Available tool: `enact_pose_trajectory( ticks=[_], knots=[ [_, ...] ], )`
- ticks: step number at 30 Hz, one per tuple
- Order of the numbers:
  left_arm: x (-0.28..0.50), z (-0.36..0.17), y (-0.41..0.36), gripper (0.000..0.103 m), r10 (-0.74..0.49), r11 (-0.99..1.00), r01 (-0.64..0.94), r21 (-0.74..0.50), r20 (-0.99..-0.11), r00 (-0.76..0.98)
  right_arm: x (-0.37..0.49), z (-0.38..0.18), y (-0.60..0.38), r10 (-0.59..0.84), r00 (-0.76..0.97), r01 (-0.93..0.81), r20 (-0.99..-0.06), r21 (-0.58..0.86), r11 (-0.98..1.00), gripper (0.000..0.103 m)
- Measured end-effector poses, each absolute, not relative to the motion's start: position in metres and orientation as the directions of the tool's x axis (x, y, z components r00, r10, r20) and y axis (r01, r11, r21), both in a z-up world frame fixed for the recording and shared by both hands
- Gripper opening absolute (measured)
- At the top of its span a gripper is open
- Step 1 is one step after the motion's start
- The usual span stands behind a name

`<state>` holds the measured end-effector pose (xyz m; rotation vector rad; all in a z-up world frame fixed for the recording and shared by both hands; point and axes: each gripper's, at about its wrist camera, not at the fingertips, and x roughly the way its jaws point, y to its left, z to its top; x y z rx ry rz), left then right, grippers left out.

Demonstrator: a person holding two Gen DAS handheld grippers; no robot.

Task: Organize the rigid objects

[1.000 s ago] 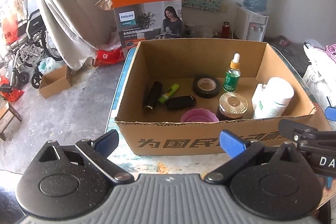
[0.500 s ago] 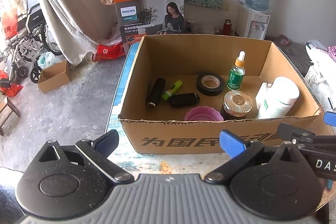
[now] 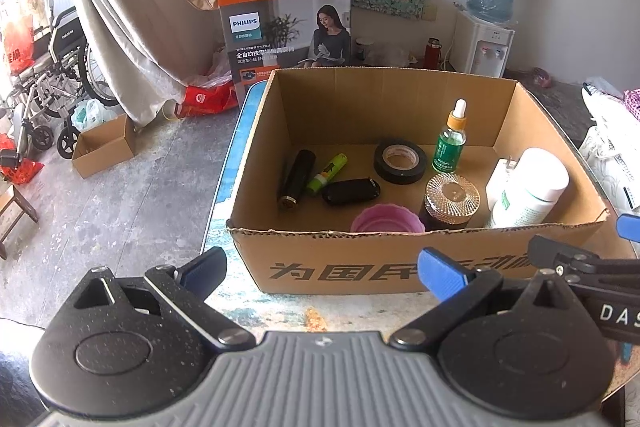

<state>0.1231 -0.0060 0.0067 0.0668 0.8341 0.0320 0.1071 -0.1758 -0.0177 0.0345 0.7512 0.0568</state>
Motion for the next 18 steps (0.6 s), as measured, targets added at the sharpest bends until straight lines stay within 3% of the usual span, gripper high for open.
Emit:
enact_pose_trajectory(
  ticks=[18],
  knots=[
    [0.1226,0.0069,-0.0077,0.102,0.055,0.998,-0.004,0.07,-0.739,0.671,0.1045,-0.0171,-0.1771,0.065,0.728,-0.036,-0.682,0.056,0.998,0.102]
  ],
)
